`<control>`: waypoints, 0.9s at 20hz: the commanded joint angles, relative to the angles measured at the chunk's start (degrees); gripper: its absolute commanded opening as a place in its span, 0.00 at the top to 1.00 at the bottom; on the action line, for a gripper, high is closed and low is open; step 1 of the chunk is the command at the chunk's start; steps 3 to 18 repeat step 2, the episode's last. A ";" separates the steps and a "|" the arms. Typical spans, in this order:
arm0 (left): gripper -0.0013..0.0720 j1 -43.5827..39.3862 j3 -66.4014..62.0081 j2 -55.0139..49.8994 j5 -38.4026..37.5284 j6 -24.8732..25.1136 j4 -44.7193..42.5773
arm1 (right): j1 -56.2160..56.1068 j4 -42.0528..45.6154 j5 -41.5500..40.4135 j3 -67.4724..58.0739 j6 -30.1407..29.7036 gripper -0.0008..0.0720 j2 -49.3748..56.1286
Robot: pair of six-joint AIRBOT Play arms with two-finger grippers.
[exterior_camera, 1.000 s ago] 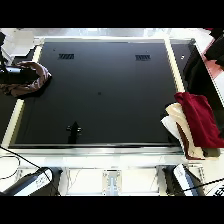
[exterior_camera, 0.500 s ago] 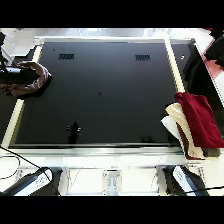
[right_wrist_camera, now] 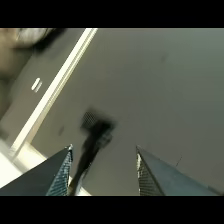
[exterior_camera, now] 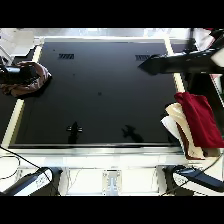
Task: Fold the shirts.
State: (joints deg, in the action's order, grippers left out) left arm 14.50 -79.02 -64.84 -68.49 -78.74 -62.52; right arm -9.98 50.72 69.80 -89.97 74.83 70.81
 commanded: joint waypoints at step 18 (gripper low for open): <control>0.95 0.02 0.02 0.00 0.04 -0.98 -0.02 | -9.49 0.96 3.91 -0.09 2.27 0.40 6.91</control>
